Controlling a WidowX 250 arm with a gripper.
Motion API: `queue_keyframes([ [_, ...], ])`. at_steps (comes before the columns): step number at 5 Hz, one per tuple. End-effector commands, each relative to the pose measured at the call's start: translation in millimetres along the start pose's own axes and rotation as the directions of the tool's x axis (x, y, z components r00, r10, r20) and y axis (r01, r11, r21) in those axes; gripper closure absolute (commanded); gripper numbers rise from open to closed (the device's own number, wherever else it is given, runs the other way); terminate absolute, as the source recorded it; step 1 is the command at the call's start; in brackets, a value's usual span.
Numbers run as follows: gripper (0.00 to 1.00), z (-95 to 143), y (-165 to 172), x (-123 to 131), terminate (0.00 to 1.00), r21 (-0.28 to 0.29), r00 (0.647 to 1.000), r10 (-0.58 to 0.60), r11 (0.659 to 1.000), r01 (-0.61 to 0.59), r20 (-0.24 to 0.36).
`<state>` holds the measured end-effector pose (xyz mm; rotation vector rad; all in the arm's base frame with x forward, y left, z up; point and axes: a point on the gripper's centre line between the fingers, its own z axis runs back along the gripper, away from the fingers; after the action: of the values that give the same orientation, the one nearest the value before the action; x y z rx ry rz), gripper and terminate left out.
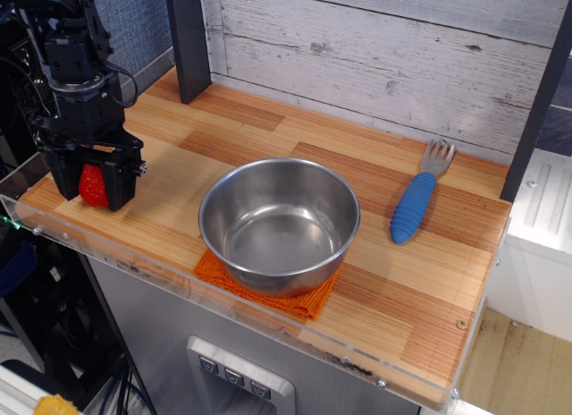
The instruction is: Put the strawberry in the metal bowl
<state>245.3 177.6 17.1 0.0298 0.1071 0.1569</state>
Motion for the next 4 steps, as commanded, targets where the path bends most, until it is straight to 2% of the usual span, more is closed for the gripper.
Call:
queue_keyframes([
  [1,1.00,100,-17,-22,0.00,0.050,0.947,0.087,0.993,-0.108,0.308],
  [2,1.00,150,-59,-37,0.00,-0.015,0.924,0.087,0.996,-0.088,0.372],
  [3,1.00,159,-105,-39,0.00,-0.024,0.950,-0.096,0.994,0.108,0.297],
  [4,1.00,128,-150,-39,0.00,0.000,0.956,-0.203,0.978,0.208,0.210],
])
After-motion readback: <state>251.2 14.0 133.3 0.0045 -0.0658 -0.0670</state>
